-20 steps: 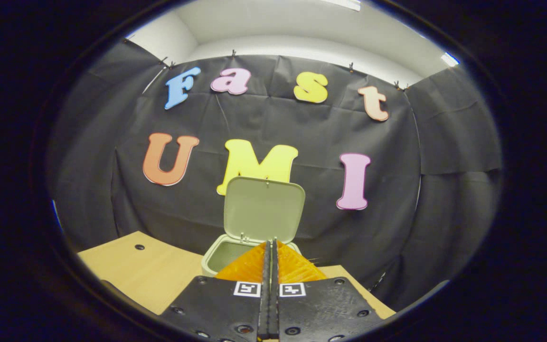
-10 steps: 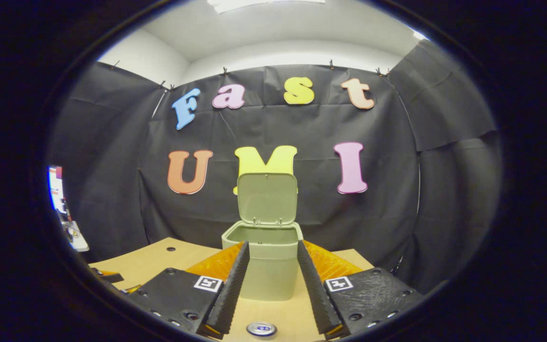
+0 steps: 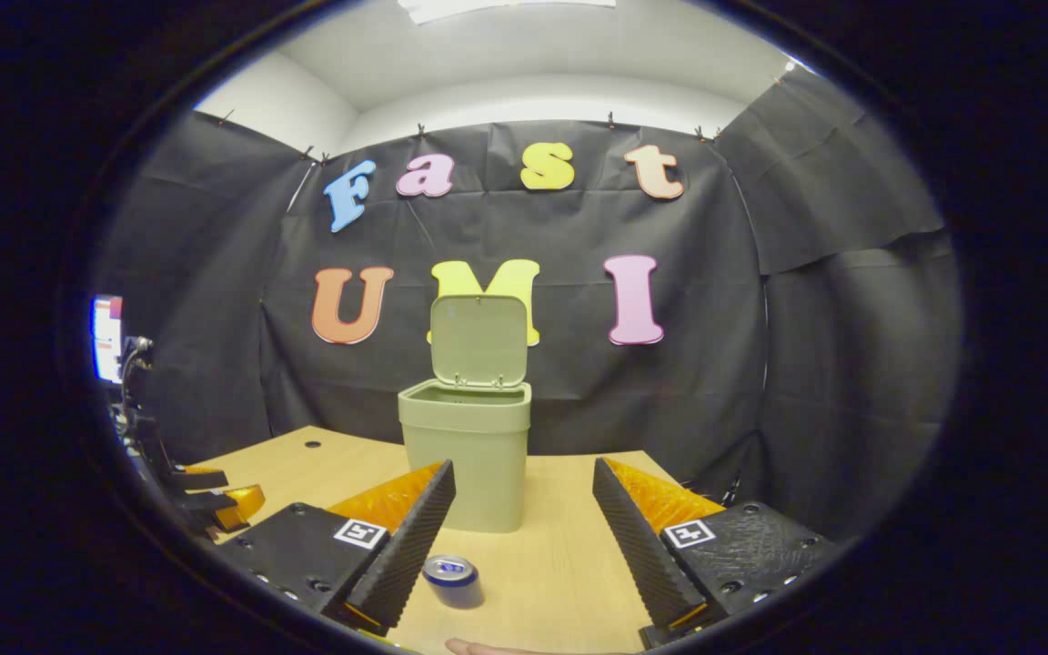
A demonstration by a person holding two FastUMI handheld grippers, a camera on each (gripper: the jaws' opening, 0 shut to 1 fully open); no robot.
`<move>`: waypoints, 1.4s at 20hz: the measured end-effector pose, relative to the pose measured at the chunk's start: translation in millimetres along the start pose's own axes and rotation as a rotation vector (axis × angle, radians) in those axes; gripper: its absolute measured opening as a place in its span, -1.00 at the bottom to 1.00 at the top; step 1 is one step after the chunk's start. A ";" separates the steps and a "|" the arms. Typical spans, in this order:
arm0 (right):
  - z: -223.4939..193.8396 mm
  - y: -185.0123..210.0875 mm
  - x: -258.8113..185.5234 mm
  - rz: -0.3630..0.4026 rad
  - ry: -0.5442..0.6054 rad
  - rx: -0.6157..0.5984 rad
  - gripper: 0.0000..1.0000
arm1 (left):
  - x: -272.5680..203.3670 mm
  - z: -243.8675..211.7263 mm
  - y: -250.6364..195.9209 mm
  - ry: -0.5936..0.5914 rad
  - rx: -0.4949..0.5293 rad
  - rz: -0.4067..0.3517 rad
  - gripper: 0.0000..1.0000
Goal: Press the lid of the desktop garbage bin to open it, pick up the crumpled paper on the desktop and throw it into the bin, then pick up the pop can on the desktop and drop it into the bin, and finally close the garbage bin lid.
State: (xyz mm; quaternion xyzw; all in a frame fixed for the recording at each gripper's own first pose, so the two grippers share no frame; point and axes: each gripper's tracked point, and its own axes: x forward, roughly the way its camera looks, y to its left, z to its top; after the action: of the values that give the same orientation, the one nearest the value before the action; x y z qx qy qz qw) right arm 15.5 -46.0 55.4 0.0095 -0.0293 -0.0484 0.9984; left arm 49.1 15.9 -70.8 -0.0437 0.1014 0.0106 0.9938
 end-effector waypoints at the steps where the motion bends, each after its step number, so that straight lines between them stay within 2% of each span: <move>1: -6.2 -2.6 -6.2 -0.008 0.000 -0.011 0.89 | 2.2 -4.5 -0.5 0.017 -0.010 -0.006 0.95; 3: -20.7 -0.6 -14.8 -0.007 0.011 -0.008 0.89 | 8.3 -12.9 1.3 0.050 -0.021 -0.004 0.96; 7: -48.0 10.5 -36.6 0.021 0.012 -0.017 0.90 | 18.7 -39.6 -0.1 0.102 0.028 -0.023 0.96; 10: -68.4 25.6 -39.4 0.038 0.004 -0.052 0.89 | 27.9 -72.2 3.8 0.185 0.043 -0.021 0.96; 16: -120.9 56.2 -26.6 0.101 0.099 -0.069 0.90 | 45.5 -115.1 -3.8 0.303 0.039 -0.057 0.96; 20: -140.8 59.6 -21.6 0.112 0.147 -0.049 0.91 | 55.5 -125.6 0.8 0.306 0.064 -0.038 0.96; 24: -154.4 63.0 -19.5 0.121 0.183 -0.028 0.91 | 66.2 -143.9 6.0 0.363 0.042 -0.026 0.96; 28: -159.9 63.2 -16.0 0.118 0.187 -0.044 0.96 | 68.0 -144.3 5.6 0.367 0.027 -0.034 0.93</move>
State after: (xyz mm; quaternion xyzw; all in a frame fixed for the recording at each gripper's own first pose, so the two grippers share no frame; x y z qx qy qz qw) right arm 15.2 21.0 -103.7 -0.0098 0.0644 0.0111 0.9978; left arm 86.6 9.4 -225.8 -0.0333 0.2802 -0.0155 0.9592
